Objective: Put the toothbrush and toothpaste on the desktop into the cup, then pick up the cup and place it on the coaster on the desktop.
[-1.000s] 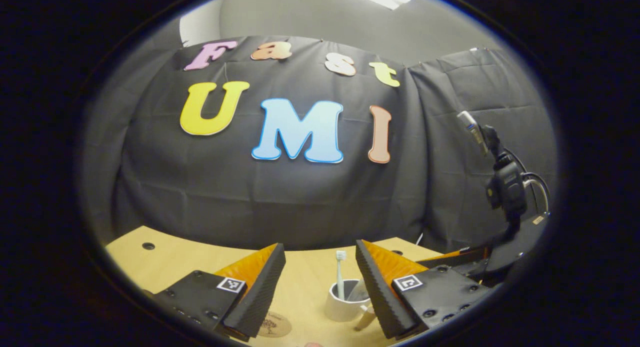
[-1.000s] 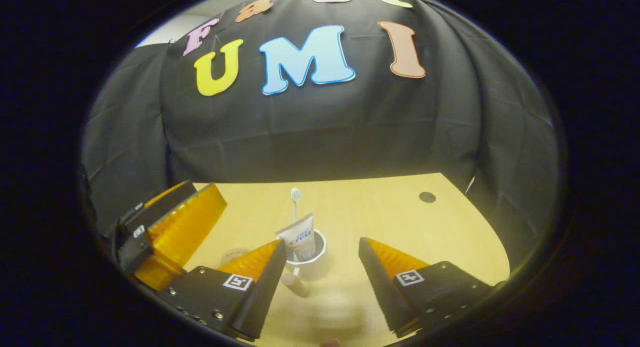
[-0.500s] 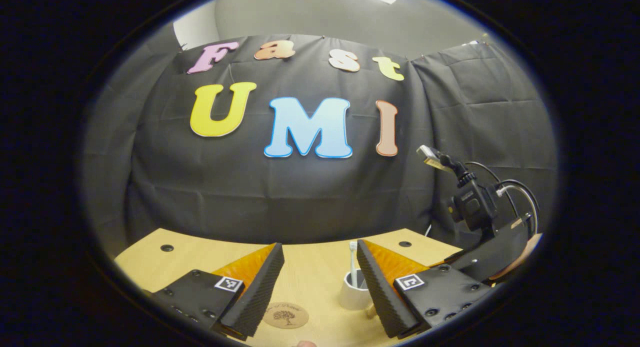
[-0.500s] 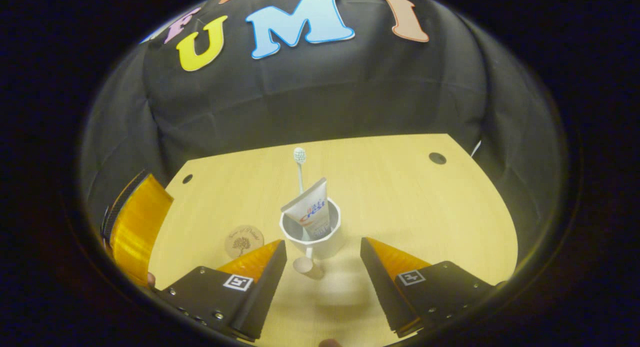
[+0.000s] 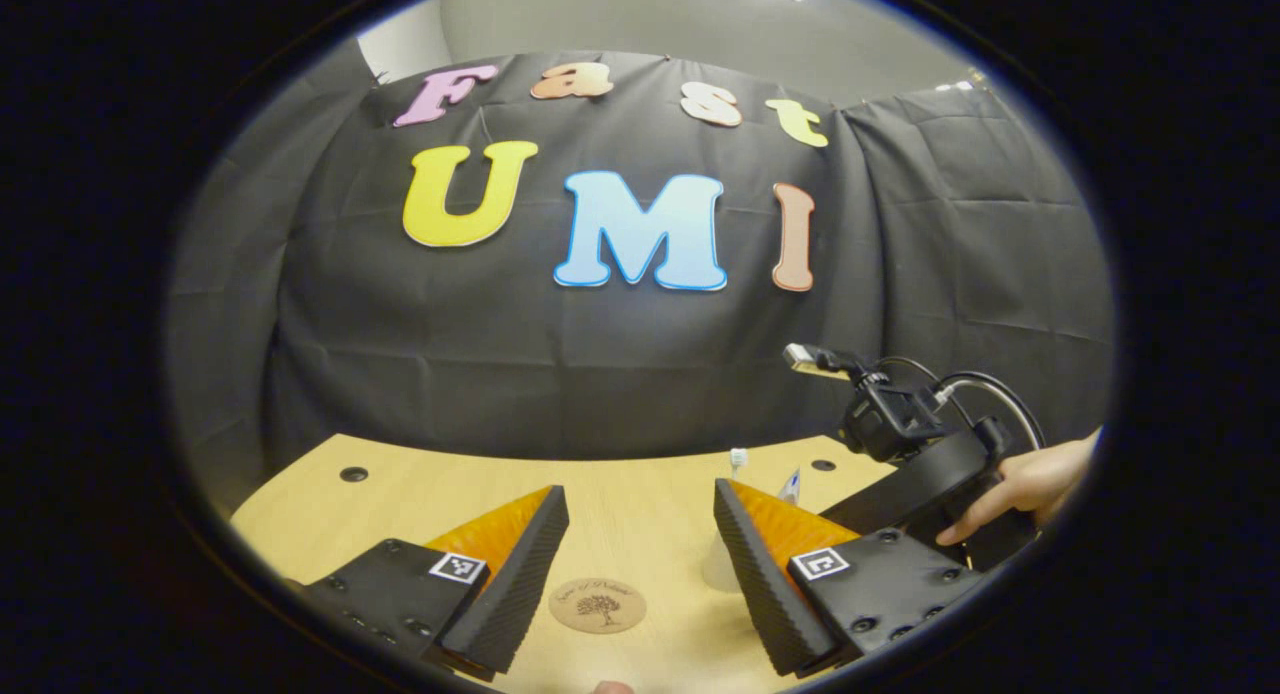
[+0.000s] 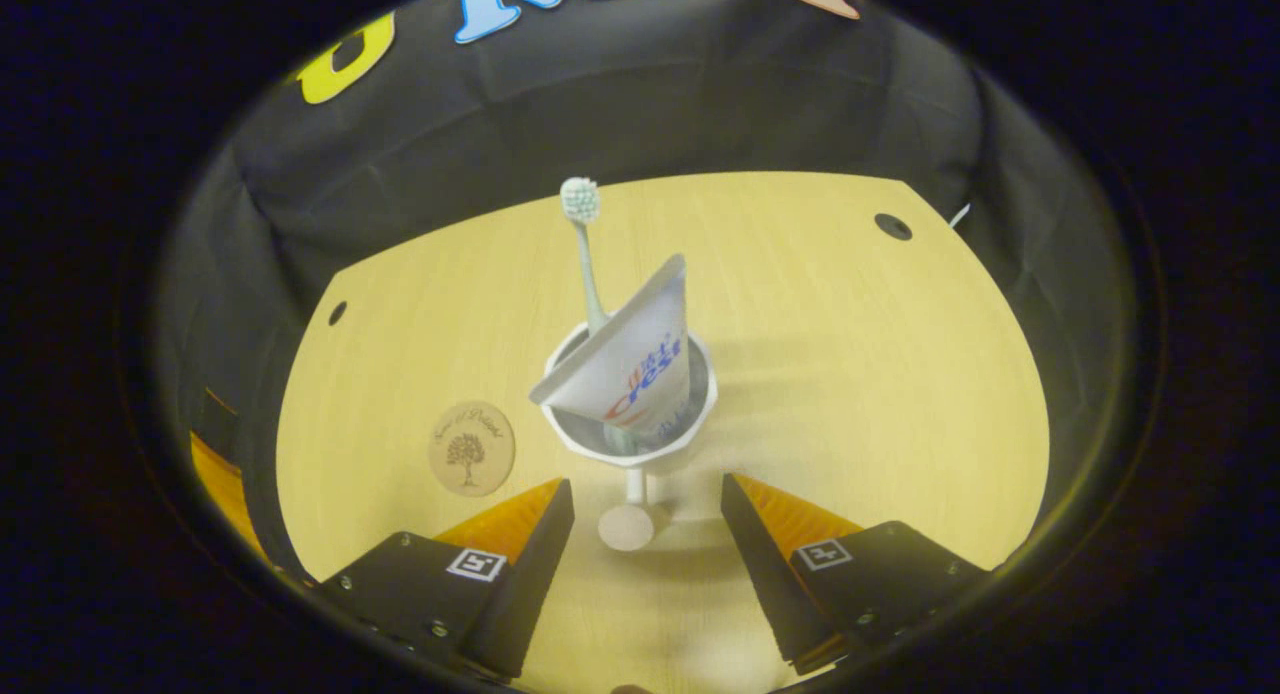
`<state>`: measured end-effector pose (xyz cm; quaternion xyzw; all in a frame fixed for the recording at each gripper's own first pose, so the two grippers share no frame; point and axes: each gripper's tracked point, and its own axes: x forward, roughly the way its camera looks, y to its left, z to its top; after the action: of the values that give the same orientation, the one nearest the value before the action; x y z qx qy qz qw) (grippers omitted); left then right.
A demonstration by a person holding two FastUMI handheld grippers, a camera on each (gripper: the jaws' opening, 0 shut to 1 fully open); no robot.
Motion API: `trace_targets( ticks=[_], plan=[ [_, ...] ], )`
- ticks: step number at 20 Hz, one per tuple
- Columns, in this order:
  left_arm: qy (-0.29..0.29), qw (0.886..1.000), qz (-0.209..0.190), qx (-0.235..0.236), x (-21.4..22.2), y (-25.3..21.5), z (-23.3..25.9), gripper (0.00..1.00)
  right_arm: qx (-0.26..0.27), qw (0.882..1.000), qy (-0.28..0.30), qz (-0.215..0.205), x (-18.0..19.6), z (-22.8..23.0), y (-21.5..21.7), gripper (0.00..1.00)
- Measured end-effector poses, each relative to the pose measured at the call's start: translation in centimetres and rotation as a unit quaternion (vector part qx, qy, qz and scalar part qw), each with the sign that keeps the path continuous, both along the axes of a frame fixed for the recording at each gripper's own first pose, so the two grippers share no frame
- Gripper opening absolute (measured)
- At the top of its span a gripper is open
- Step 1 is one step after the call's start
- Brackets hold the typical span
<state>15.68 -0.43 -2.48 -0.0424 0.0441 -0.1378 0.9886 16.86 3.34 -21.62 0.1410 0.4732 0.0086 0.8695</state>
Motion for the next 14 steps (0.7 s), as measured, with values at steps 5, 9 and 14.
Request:
trace_targets(
  ticks=[5,9,14],
  plan=[
    [0.025,1.000,-0.017,0.002,0.3,1.8,-1.6,0.95,-0.074,0.996,0.032,0.021,1.1,-0.1,-0.8,0.88],
    [0.033,0.999,-0.025,-0.004,0.8,2.3,-1.8,0.95,-0.070,0.994,0.080,0.035,1.0,-1.1,0.1,0.85],
    [0.043,0.999,-0.026,-0.013,0.9,2.6,-2.5,0.95,-0.052,0.991,0.117,0.043,1.2,-2.5,0.7,0.75]
  ],
)
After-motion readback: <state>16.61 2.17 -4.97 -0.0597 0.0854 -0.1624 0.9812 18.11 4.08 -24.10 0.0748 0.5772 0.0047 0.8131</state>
